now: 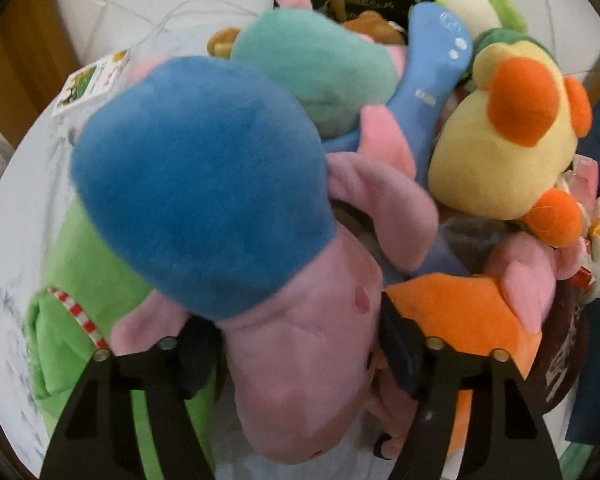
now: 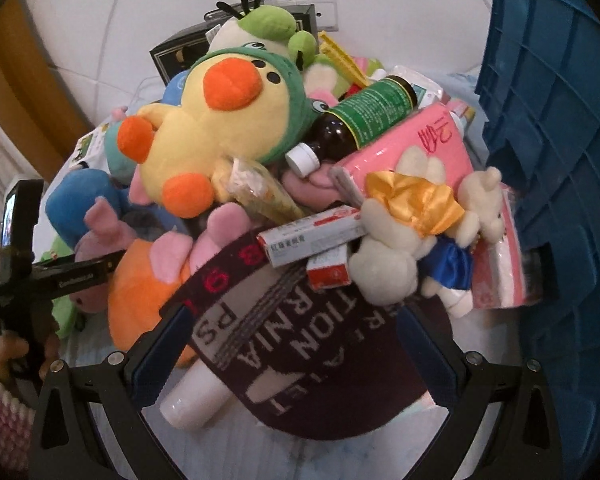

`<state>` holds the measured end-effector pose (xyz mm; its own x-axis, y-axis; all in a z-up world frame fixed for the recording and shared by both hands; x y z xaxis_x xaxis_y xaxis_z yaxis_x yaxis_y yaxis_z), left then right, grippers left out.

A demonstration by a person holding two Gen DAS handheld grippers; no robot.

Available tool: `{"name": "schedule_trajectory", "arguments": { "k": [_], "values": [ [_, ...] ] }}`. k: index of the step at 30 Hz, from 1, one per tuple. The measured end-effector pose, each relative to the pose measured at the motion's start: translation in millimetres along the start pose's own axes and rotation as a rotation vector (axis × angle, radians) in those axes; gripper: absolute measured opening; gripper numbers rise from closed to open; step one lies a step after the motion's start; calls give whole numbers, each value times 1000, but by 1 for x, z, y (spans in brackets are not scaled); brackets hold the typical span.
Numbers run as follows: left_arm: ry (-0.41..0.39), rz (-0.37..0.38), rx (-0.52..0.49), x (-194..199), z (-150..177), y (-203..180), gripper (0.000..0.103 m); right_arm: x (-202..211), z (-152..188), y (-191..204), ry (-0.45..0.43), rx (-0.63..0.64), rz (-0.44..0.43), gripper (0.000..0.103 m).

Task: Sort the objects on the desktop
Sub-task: 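Grasp the blue-and-pink pig plush with the left gripper while the right gripper grasps a clear snack packet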

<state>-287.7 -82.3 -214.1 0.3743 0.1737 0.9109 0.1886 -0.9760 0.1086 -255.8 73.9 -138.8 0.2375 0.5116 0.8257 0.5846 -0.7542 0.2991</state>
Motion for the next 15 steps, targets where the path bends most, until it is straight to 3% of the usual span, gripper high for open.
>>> {"name": "schedule_trajectory", "arguments": {
  "k": [5,15],
  "values": [
    [-67,-23,-34,22,3,13,66,-12,-2,12,21,17,-31,103],
    [-20,-2,-73,31,24,19,70,-22,3,32,53,38,-57,103]
  ]
}}
Point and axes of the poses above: each gripper's, at about its wrist camera, not at the fingertips, and x roughly against the way its jaws point, y to its left, z to its underside, the point moved 7 cm from there along -x, roughly the way its jaws point, and after that the axes turned 12 degrees about -z, right-handed, at the moved point
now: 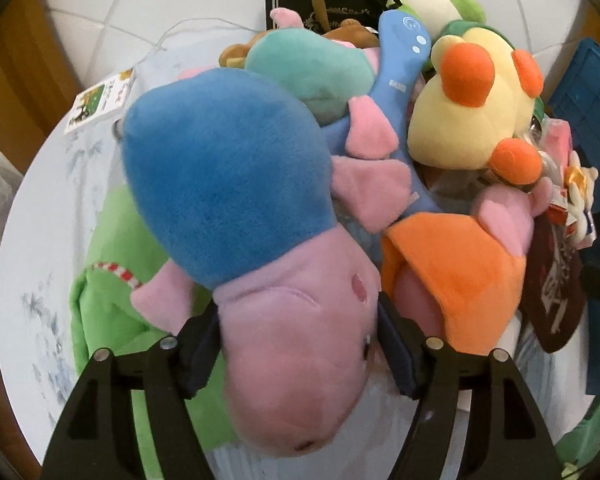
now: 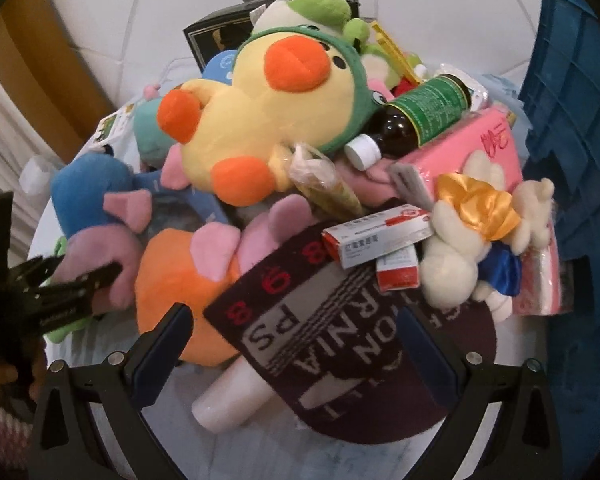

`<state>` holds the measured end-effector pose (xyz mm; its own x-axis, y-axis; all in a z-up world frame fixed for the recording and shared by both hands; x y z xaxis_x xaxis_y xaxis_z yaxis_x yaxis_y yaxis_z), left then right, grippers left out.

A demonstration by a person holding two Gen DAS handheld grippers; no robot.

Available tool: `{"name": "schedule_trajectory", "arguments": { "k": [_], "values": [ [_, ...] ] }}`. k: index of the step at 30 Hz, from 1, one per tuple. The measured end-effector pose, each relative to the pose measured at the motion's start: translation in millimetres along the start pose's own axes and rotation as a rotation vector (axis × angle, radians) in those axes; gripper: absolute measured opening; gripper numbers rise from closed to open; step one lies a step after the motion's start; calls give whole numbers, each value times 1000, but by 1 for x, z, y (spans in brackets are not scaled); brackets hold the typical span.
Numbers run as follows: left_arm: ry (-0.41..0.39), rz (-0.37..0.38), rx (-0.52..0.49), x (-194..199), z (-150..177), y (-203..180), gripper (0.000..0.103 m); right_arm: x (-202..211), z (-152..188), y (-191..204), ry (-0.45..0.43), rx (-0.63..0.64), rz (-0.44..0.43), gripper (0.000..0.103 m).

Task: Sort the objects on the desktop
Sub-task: 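Grasp the blue-and-pink pig plush with the left gripper while the right gripper grasps a clear snack packet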

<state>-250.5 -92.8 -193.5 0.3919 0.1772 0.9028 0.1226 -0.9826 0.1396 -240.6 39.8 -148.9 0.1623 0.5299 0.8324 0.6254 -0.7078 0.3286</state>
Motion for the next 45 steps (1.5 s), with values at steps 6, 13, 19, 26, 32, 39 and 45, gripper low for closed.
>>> {"name": "schedule_trajectory", "arguments": {
  "k": [6,13,19,26,32,39,45],
  "values": [
    [-42,7,80,20,-17,14,79,6,6,-12,-5,-30,11,103],
    [79,55,161,-27,-23,7,82,12,8,-21,-18,-55,17,103],
    [25,-18,96,-38,-31,-5,69,13,7,-33,-23,-87,34,103],
    [-135,-57,65,13,-46,4,66,19,-11,-30,-63,-37,38,96],
    [-173,-78,38,20,-59,-2,66,-1,-51,-29,-69,53,41,75],
    [-208,-83,17,42,-56,-19,66,-44,-65,-32,-18,80,11,23],
    [-285,-75,7,75,-54,-24,66,-16,-62,-21,-91,80,-2,13]
  ]
}}
Point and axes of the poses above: each gripper's, at about its wrist camera, not at the fingertips, and x roughly against the way its jaws point, y to its left, z to its underside, the point moved 7 cm from there along -x, roughly the way its jaws point, and after that the axes turned 12 degrees about -z, right-handed, at the moved point
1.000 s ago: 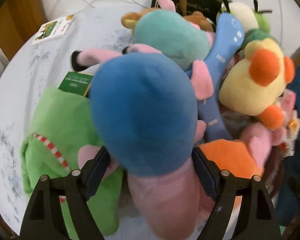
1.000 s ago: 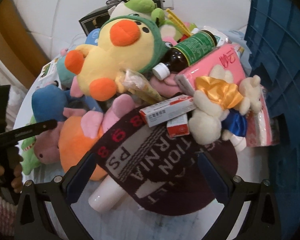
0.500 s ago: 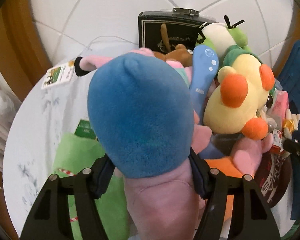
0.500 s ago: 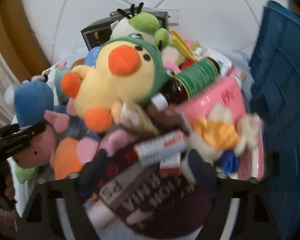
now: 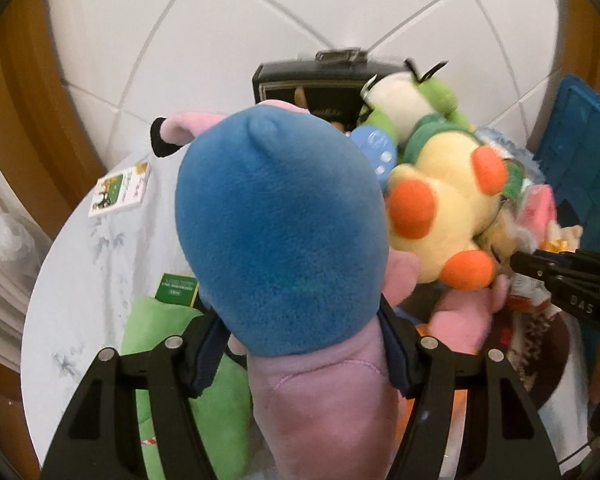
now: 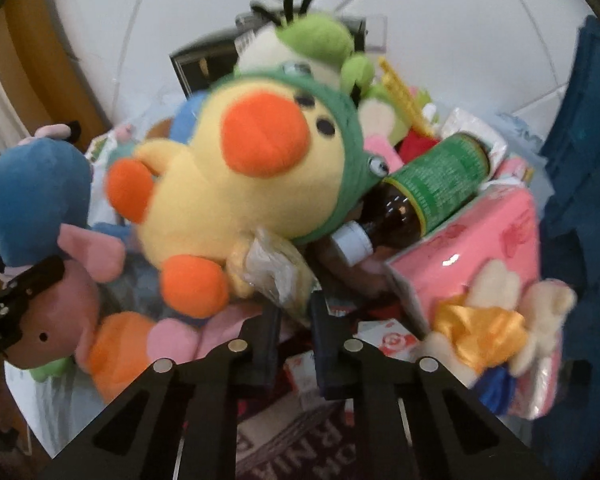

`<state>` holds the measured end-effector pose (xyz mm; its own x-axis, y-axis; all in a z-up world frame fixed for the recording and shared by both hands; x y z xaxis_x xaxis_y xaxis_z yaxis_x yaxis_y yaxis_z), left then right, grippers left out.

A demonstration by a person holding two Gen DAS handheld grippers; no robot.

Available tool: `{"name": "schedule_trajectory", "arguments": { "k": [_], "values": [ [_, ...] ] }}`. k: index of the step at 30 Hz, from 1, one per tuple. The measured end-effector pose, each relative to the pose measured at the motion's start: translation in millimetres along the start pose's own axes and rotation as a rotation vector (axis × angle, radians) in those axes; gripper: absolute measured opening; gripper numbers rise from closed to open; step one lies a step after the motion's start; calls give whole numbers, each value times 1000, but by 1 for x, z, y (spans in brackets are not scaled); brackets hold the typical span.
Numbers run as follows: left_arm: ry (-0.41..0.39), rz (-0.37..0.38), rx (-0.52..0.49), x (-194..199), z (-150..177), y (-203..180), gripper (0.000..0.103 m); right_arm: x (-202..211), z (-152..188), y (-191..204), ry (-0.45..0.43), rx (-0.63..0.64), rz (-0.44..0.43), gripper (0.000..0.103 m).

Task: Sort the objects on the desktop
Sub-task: 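Grasp the blue-and-pink pig plush with the left gripper while the right gripper grasps a clear snack packet, then carry the pig plush and snack packet over the blue bin and release both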

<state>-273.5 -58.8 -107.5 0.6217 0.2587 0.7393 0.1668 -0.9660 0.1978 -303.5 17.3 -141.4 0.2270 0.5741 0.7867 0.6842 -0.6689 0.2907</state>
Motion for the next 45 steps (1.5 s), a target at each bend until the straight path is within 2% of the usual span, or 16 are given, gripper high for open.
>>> {"name": "schedule_trajectory", "arguments": {
  "k": [2,9,15,21,27,33,39,42,45],
  "values": [
    [-24,11,-3,15,0,-3,66,24,0,9,-46,8,-4,9],
    [-141,59,-33,86,8,-15,66,105,12,48,-197,38,-2,9],
    [-236,117,-96,143,19,-37,66,171,41,72,-290,48,43,8],
    [-286,212,-165,182,31,-71,66,230,67,74,-363,25,123,7],
    [-342,276,-209,221,31,-109,66,290,86,65,-437,3,197,7],
    [-445,331,-224,282,9,-167,66,368,91,38,-534,-5,275,6],
    [-549,392,-237,350,-16,-242,66,462,105,-15,-633,-27,363,6],
    [-570,427,-253,380,-23,-286,66,507,116,-53,-662,-51,411,6],
    [-551,456,-280,399,-22,-333,66,527,127,-94,-649,-73,441,6]
  ]
}}
Point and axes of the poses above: each gripper's, at about its wrist camera, not at the fingertips, and x roughly against the way its jaws point, y to its left, z to its underside, the point moved 7 cm from there along -x, roughly the way its jaws point, and after that the axes turned 12 degrees about -z, right-handed, at the moved point
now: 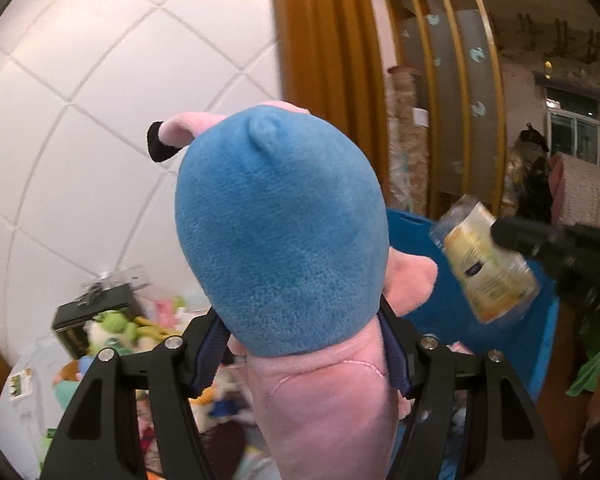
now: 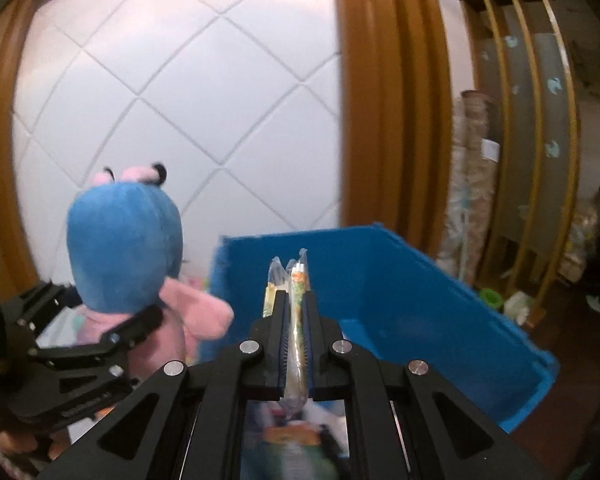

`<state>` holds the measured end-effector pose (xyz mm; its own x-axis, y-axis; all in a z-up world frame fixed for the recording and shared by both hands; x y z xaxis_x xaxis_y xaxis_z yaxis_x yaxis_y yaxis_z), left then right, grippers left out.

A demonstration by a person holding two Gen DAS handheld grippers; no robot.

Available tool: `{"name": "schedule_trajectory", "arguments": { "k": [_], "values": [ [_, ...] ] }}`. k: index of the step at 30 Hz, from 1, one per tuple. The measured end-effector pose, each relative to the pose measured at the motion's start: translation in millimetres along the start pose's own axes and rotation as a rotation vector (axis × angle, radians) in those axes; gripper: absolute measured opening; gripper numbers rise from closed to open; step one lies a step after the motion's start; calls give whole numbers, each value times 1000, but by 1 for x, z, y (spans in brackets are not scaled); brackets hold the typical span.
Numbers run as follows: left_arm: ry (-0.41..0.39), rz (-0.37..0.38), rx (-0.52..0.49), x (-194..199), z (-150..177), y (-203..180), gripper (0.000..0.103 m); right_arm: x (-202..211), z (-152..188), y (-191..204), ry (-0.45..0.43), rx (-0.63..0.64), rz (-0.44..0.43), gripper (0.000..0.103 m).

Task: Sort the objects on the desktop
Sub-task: 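Carry the pig plush and snack packet over the blue bin and release both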

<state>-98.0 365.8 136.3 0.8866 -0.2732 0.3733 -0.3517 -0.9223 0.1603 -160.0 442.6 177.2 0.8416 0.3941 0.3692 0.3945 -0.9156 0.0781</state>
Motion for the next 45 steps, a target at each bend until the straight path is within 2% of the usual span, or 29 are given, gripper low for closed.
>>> {"name": "schedule_trajectory", "arguments": {
  "k": [3,6,10,12,16,19,22,26,31,33,34,35,36,37,38,40,42,45],
  "values": [
    [83,48,-38,-16,-2,-46,66,-3,11,-36,39,-7,15,6],
    [164,52,-116,-29,6,-80,66,-11,27,-72,91,-23,11,6],
    [278,84,-168,-43,23,-106,66,-24,53,-107,161,-38,0,6],
    [315,71,-191,-47,36,-115,66,-32,66,-116,188,-49,-15,6],
    [324,25,-213,-44,38,-121,66,-39,87,-127,219,-70,-36,6],
    [349,22,-228,-36,44,-127,66,-41,97,-131,243,-72,-39,6],
    [346,-9,-260,-36,49,-128,71,-41,105,-131,258,-56,-22,6],
    [335,-7,-257,-32,51,-128,79,-41,109,-134,266,-49,-7,7],
    [333,-6,-255,-31,53,-127,79,-41,112,-141,270,-49,11,9],
    [332,-5,-249,-31,53,-126,79,-39,113,-143,270,-54,14,16],
    [331,-5,-245,-30,54,-125,79,-39,113,-144,270,-56,19,28],
    [330,-3,-242,-29,54,-125,79,-37,114,-144,269,-57,23,46],
    [328,-1,-238,-29,54,-124,79,-36,113,-145,266,-58,24,58],
    [327,0,-235,-28,54,-123,79,-36,112,-146,264,-60,25,76],
    [325,-1,-232,-28,54,-122,79,-35,111,-146,261,-57,26,84],
    [321,-4,-224,-27,55,-119,79,-33,110,-145,254,-49,31,89],
    [318,-4,-212,-26,55,-116,79,-30,108,-143,247,-49,29,101],
    [310,-6,-184,-24,54,-109,79,-26,104,-137,236,-42,27,103]
  ]
}}
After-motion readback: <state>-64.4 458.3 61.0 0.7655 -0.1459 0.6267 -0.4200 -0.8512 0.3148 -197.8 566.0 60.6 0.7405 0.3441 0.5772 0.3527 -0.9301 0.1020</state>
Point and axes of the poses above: each gripper's, at about its wrist camera, not at the fingertips, and x roughly against the way its jaws point, y to its left, z to its underside, the point moved 7 cm from there along -x, roughly the way its jaws point, and after that the axes turned 12 degrees about -z, right-handed, at the moved point
